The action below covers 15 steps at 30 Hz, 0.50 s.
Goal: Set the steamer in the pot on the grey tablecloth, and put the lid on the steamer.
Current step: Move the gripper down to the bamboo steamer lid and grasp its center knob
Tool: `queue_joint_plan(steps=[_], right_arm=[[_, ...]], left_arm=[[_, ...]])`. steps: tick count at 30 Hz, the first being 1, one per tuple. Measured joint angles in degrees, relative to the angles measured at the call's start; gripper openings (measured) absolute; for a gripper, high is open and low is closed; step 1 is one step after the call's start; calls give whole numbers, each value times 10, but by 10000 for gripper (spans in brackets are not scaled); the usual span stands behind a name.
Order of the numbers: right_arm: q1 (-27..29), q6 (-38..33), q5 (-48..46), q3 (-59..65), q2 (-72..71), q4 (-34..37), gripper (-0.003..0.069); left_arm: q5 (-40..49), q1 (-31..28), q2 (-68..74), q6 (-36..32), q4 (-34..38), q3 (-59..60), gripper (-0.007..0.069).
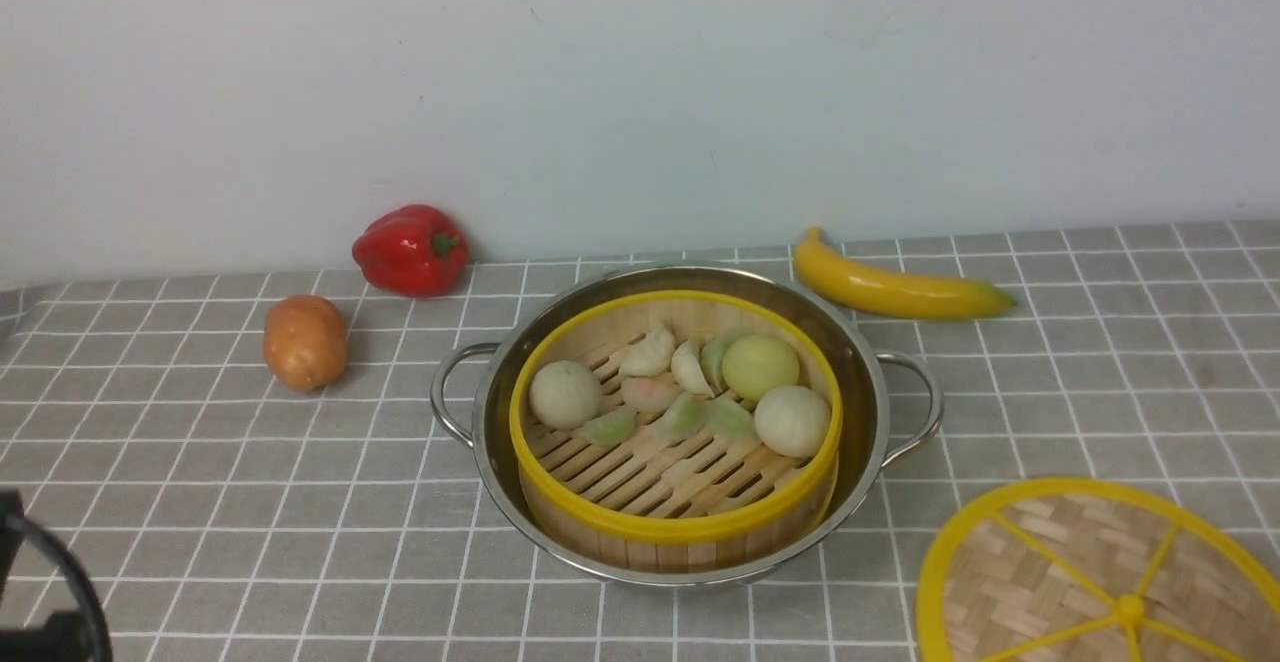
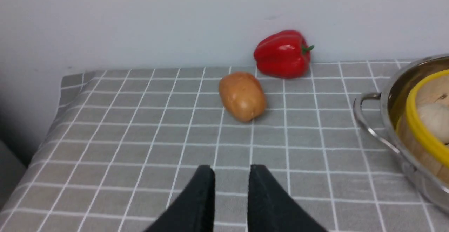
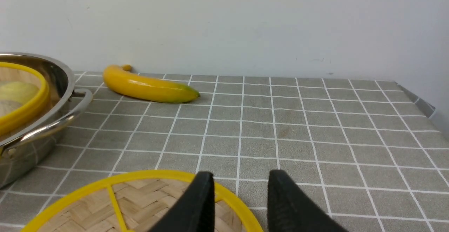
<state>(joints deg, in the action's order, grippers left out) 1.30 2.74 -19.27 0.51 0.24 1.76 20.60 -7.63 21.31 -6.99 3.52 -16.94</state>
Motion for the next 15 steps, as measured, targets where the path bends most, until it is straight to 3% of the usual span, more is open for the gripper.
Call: queue_joint_plan(steps=[6, 15], right_arm=[[0, 0, 0, 0, 0, 0, 240], [0, 0, 0, 0, 0, 0, 240]], left_arm=[[-1, -16, -137, 4, 4, 101, 149], [12, -16, -210, 4, 4, 159, 162]])
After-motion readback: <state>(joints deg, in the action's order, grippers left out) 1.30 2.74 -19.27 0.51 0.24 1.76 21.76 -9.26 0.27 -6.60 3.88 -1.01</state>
